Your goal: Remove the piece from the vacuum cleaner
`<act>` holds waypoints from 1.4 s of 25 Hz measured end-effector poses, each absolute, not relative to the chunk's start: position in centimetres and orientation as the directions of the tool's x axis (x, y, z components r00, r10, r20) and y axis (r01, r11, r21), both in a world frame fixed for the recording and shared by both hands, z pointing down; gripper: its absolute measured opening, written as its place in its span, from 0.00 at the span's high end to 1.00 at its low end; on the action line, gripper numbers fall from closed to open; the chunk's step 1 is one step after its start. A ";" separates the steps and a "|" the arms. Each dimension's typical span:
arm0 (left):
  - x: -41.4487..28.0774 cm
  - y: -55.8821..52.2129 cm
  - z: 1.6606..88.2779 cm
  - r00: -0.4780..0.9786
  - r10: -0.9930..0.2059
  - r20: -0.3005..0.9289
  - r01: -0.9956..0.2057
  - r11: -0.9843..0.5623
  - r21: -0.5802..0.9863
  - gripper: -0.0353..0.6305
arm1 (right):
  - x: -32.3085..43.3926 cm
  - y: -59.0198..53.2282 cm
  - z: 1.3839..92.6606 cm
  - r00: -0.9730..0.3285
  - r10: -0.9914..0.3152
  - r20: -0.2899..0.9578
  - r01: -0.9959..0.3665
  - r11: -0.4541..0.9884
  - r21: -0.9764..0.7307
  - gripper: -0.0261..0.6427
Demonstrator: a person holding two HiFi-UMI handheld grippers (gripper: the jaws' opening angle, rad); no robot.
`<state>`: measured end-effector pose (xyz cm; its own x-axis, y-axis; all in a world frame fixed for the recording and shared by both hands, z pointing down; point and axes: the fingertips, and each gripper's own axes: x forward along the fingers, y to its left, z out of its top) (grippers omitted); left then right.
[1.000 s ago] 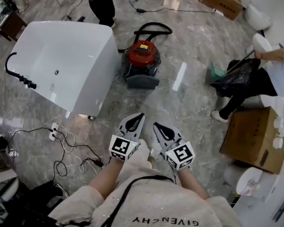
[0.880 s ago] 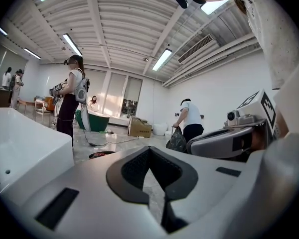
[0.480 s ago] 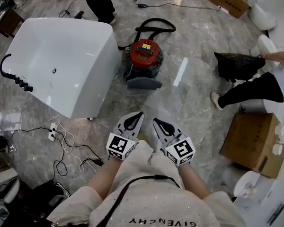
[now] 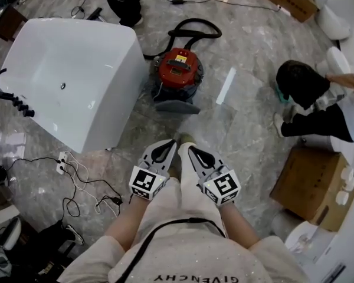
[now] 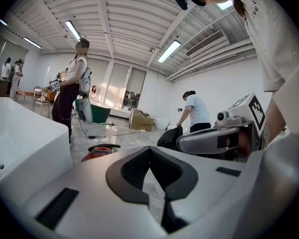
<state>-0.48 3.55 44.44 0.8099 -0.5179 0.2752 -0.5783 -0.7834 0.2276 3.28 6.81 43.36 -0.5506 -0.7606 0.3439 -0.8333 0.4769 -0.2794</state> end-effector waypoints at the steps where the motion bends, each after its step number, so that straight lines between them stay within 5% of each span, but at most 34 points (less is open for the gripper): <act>1: -0.4 2.9 44.7 0.805 -0.523 0.281 -0.585 -0.778 0.229 0.91 | 3.4 6.2 43.4 -0.558 -0.756 0.342 -0.828 0.484 -0.283 0.94; 35: 5.1 -10.8 57.0 0.710 -0.506 0.489 -0.666 -0.709 0.232 0.91 | 8.2 -7.8 56.4 -0.659 -0.564 0.497 -0.750 0.541 -0.380 0.94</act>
<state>5.12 -10.77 56.99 0.7102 -0.5062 0.4892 -0.6655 -0.7093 0.2322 8.20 -7.80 56.44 -0.6592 -0.5642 0.4971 -0.7500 0.5413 -0.3801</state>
